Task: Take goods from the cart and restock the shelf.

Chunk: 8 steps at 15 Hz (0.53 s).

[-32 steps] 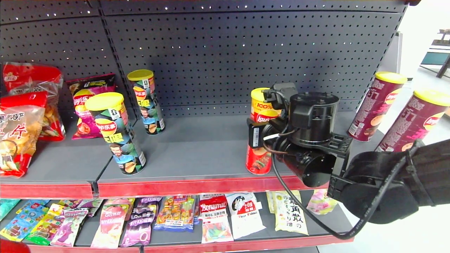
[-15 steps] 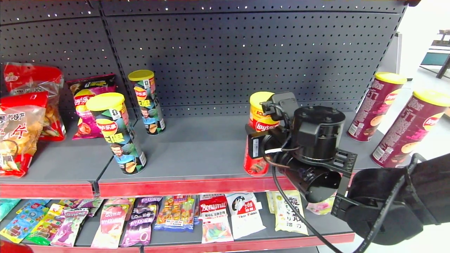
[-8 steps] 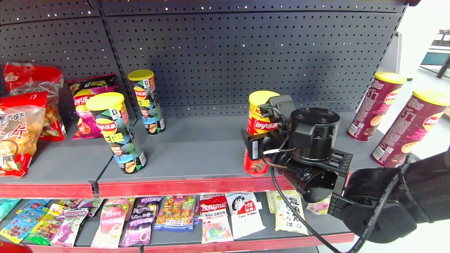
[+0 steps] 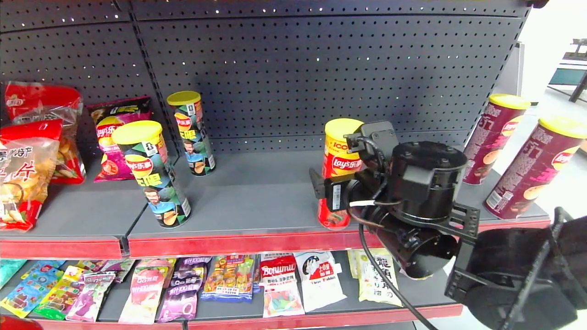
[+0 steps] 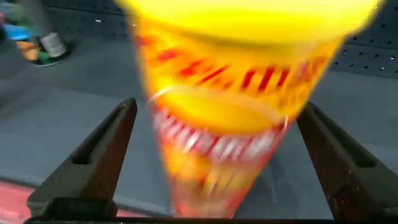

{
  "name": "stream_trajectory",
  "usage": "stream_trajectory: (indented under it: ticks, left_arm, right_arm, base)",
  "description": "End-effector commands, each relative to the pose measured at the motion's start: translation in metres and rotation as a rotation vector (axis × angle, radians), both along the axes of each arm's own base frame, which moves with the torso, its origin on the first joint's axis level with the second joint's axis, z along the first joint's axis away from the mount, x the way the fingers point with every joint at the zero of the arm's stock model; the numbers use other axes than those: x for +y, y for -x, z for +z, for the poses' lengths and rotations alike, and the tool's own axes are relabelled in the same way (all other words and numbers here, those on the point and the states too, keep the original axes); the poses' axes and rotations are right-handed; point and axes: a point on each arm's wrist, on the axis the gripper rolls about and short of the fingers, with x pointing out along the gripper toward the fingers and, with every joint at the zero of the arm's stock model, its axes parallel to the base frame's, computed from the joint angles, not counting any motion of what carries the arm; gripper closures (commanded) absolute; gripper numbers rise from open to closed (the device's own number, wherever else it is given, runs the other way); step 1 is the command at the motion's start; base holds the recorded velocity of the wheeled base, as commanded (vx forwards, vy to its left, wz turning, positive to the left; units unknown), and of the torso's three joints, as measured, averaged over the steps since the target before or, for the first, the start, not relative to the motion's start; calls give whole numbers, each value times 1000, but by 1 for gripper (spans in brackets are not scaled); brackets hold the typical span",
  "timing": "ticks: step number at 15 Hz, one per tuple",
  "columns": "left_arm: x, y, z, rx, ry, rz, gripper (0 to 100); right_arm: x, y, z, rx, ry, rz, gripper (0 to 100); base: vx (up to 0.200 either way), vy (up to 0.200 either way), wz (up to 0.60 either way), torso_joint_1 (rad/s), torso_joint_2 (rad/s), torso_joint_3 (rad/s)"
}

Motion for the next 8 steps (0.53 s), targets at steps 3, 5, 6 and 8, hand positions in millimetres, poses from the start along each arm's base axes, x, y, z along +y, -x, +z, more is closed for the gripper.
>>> stream_trajectory:
  ticks: [3,5,6,8]
  left_arm:
    - [0,-1,0,5,0,-3,100]
    - [0,-1,1,2,0,-3,100]
    - [0,0,1,-1,0,-3,100]
    - [0,0,0,0,0,-1,100]
  right_arm:
    - [-6,51,7,6,-20,110,0]
    - [-15,57,13,-3,-36,116,0]
    - [-23,60,18,-13,-45,116,0]
    - [-39,64,16,-4,-40,139,0]
  base:
    - [0,0,0,0,0,0]
    - [0,0,0,0,0,0]
    - [0,0,0,0,0,0]
    - [0,0,0,0,0,0]
